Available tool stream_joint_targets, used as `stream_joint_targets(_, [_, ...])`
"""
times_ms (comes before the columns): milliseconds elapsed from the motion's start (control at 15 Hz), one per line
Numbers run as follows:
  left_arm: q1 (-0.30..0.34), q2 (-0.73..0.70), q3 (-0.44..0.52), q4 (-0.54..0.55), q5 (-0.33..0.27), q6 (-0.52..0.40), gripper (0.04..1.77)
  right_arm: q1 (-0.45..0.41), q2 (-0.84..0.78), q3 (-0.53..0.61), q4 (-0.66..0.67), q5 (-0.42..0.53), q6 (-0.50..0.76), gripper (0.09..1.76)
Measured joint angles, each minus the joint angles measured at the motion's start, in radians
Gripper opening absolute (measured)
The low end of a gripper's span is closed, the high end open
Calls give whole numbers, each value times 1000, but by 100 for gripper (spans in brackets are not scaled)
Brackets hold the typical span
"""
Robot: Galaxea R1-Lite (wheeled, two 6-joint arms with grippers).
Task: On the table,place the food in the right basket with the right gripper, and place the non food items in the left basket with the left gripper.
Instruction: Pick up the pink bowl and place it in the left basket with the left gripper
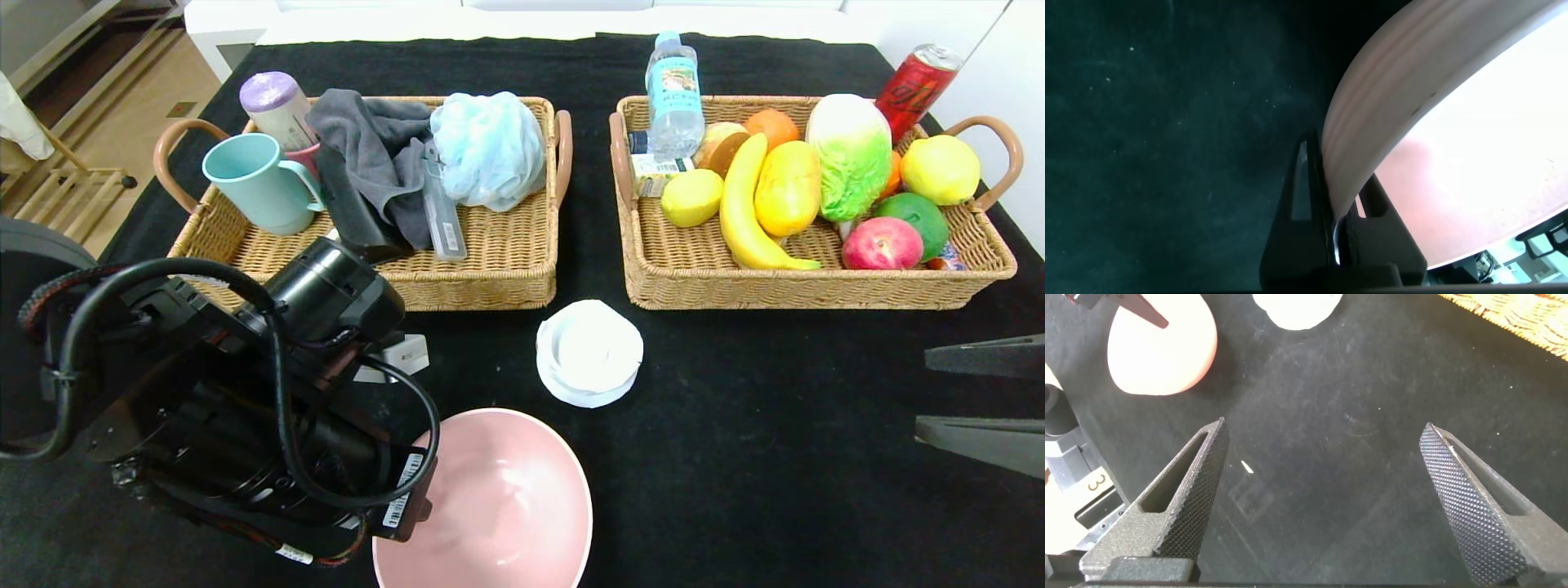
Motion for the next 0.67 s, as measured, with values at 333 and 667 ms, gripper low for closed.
stream_joint_targets(333, [-4,-7,-7,0,2,0,16,0,0,-1,0,0,0,171])
stream_joint_targets(667, [10,-50,-47,0,18,4,16,0,0,-1,0,0,0,171])
